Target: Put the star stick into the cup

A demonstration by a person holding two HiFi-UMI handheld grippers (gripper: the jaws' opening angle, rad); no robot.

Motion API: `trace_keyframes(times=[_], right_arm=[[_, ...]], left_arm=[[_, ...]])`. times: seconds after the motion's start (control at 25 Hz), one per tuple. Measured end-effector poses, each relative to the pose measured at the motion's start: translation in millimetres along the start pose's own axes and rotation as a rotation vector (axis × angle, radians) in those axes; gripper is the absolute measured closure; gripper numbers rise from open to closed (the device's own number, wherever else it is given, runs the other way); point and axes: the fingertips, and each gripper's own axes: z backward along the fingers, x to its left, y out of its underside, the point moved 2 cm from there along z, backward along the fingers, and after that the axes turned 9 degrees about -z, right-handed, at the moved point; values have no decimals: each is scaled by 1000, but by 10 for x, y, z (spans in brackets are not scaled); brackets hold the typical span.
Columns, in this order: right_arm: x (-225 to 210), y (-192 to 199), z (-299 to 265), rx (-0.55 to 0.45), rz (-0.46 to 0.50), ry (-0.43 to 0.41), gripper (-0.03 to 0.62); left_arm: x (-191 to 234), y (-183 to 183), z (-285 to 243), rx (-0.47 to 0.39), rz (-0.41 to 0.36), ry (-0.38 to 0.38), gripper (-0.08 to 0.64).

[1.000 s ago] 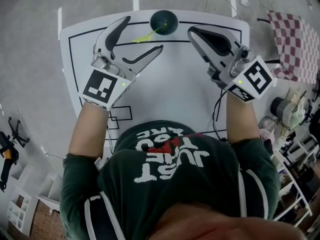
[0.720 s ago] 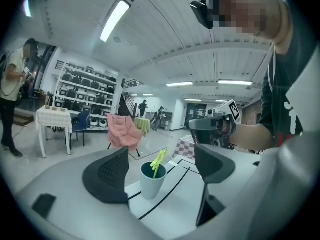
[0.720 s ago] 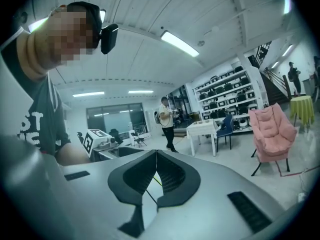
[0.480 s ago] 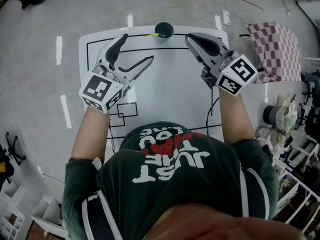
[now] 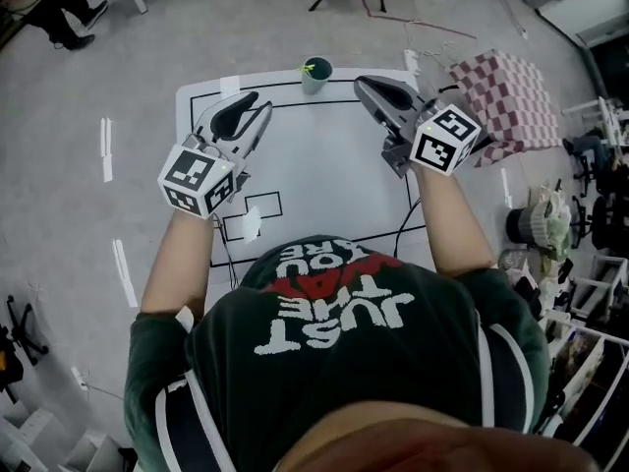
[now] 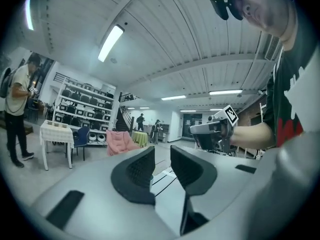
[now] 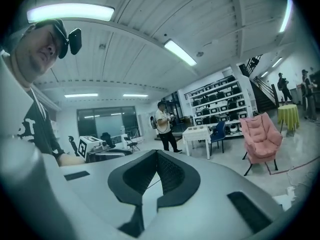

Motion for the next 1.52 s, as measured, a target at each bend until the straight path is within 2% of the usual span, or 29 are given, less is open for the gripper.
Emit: trace_keyframes(times=[0.2, 0.44, 0.64, 0.92, 1.12, 1.52], right_arm=[[548, -75, 185, -19, 32, -17, 558], [803, -22, 475, -28, 18, -65, 560], [662, 117, 919, -12, -8, -120, 558], [283, 472, 1465, 27, -92, -172, 559], [129, 622, 1709, 41, -104, -171, 560], [174, 913, 1637, 104, -99, -182, 560]], left_arm=[[-166, -253, 511, -22, 2, -16, 532], [-480, -435, 899, 5, -7, -67, 551], [-895, -412, 829, 39, 2, -126, 551], [-1436, -272, 488, 76, 74, -192, 551], [-1719, -216, 338, 83, 106, -191, 551], [-1832, -2, 307, 74, 162, -167, 551]])
